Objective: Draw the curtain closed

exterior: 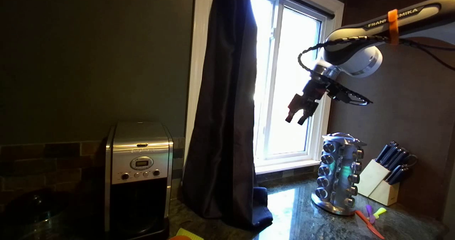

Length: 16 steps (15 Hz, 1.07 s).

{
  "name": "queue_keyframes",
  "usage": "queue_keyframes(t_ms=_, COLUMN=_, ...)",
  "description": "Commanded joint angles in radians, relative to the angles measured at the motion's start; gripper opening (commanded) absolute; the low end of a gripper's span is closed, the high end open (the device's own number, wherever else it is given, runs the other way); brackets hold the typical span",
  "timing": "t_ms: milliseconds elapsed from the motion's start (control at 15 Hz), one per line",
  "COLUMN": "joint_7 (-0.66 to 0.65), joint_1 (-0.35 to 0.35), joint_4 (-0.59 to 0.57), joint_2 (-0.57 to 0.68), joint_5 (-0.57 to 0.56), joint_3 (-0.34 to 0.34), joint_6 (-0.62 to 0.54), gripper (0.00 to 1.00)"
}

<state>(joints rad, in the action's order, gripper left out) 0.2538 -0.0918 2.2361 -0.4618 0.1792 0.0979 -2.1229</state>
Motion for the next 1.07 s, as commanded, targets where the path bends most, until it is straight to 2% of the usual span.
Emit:
queue_keyframes(t_ms=0, joint_7=-0.1, joint_1=0.028, joint_4=-0.156, joint_2=0.068, joint_5=-0.012, joint_3=-0.042, joint_6=-0.039, gripper=1.0)
queue_keyframes(t_ms=133, joint_7=-0.188, joint_1=0.043, joint_4=-0.229, joint_2=0.098, joint_5=-0.005, joint_3=-0.063, joint_6=-0.109, gripper=1.0)
queue_keyframes(t_ms=533, joint_7=-0.503, joint_1=0.099, joint_4=-0.421, joint_2=0.215, joint_5=-0.084, joint_3=-0.158, joint_6=-0.356, gripper=1.0)
queue_keyframes(t_ms=667, joint_7=-0.638, joint_1=0.124, joint_4=-0.481, joint_2=0.252, joint_5=-0.152, joint_3=-0.197, joint_6=-0.429, gripper=1.0)
queue_keyframes(t_ms=867, joint_7=-0.867, joint_1=0.173, joint_4=-0.57, joint_2=0.297, joint_5=-0.316, joint_3=-0.257, joint_6=-0.515, gripper=1.0)
queue_keyframes(t_ms=1000, joint_7=-1.018, joint_1=0.25, joint_4=-0.625, joint_2=0.315, joint_5=-0.447, joint_3=-0.329, joint_6=-0.555, gripper=1.0)
